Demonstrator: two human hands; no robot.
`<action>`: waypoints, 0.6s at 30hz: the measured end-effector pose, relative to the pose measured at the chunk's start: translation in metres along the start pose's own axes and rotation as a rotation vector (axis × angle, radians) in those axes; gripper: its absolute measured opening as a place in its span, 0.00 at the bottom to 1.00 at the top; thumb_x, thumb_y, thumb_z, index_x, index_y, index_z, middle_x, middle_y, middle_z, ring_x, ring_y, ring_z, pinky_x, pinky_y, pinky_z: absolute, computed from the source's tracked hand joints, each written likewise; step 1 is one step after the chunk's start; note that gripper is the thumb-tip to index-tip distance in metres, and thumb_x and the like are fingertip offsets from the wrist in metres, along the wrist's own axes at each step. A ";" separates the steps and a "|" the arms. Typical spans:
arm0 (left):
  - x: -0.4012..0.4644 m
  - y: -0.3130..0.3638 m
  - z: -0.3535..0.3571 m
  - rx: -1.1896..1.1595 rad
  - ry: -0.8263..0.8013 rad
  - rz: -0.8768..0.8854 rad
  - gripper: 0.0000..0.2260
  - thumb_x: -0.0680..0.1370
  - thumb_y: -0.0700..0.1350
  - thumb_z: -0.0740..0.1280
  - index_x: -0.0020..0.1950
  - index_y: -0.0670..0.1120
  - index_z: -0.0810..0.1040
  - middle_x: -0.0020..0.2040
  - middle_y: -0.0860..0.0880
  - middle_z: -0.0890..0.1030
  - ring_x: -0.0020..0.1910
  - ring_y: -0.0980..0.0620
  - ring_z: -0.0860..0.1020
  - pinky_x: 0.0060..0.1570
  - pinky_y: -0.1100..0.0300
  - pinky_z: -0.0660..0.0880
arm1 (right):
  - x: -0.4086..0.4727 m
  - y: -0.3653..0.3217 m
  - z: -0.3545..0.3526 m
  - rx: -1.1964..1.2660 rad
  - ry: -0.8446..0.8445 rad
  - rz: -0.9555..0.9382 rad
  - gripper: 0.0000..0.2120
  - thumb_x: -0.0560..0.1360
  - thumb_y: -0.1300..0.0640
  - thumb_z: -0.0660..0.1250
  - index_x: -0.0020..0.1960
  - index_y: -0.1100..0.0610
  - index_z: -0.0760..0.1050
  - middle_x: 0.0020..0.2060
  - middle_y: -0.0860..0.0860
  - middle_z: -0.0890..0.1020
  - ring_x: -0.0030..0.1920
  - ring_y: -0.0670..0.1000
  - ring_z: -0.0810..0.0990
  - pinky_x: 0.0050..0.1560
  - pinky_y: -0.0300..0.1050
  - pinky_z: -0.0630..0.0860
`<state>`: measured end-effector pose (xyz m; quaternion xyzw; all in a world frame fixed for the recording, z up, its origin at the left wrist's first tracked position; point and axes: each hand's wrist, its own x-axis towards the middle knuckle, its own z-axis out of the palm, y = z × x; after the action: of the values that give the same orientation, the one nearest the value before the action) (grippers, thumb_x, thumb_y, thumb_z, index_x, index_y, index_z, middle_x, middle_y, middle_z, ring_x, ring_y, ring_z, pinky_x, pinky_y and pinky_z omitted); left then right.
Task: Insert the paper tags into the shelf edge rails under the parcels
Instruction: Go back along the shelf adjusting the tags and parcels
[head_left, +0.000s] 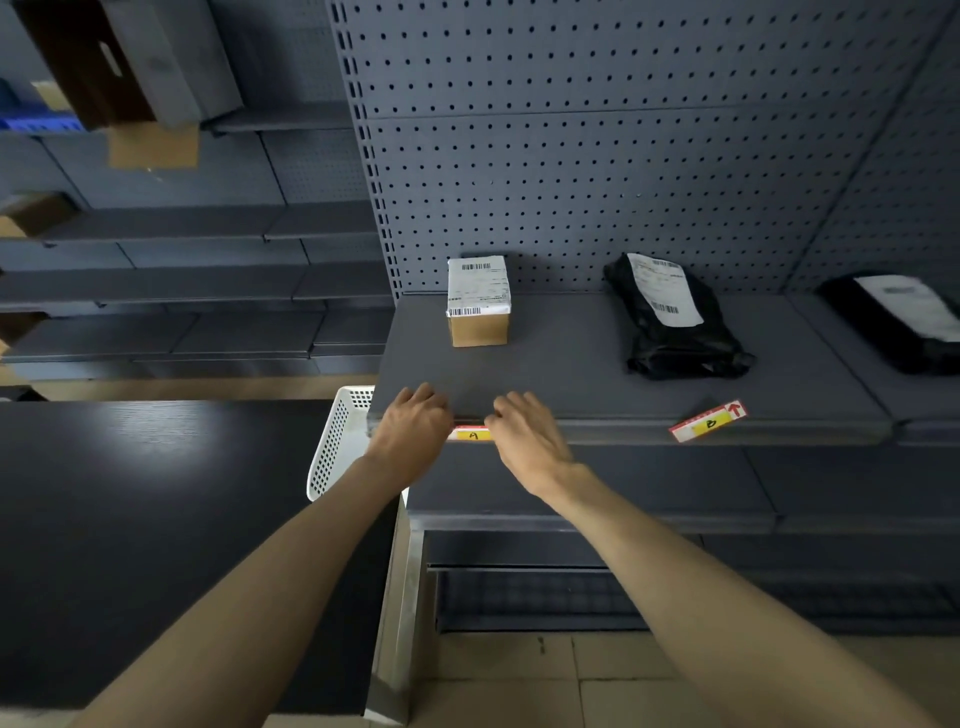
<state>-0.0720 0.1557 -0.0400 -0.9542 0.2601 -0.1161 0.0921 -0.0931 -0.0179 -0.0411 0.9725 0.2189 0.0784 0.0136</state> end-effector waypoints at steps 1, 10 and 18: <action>0.000 0.001 0.000 0.004 -0.005 0.002 0.11 0.60 0.37 0.80 0.28 0.47 0.80 0.31 0.51 0.78 0.34 0.49 0.75 0.33 0.57 0.72 | -0.002 0.000 0.001 -0.012 -0.018 -0.006 0.08 0.71 0.67 0.69 0.49 0.62 0.80 0.45 0.56 0.80 0.48 0.57 0.76 0.53 0.50 0.72; 0.027 0.030 -0.030 -0.234 0.058 -0.059 0.07 0.73 0.46 0.70 0.48 0.45 0.82 0.47 0.46 0.83 0.51 0.45 0.78 0.50 0.50 0.73 | -0.032 0.065 -0.021 0.118 0.179 0.072 0.06 0.76 0.58 0.67 0.47 0.61 0.80 0.42 0.57 0.82 0.42 0.57 0.81 0.48 0.51 0.75; 0.092 0.138 -0.058 -0.325 0.112 -0.007 0.10 0.77 0.49 0.64 0.52 0.47 0.81 0.53 0.47 0.80 0.57 0.46 0.73 0.56 0.53 0.69 | -0.090 0.184 -0.048 -0.002 0.092 0.214 0.13 0.78 0.52 0.62 0.56 0.60 0.77 0.52 0.56 0.78 0.52 0.57 0.77 0.56 0.51 0.72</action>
<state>-0.0759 -0.0160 -0.0014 -0.9494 0.2769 -0.1260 -0.0782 -0.1031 -0.2226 0.0046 0.9857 0.1141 0.1243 -0.0038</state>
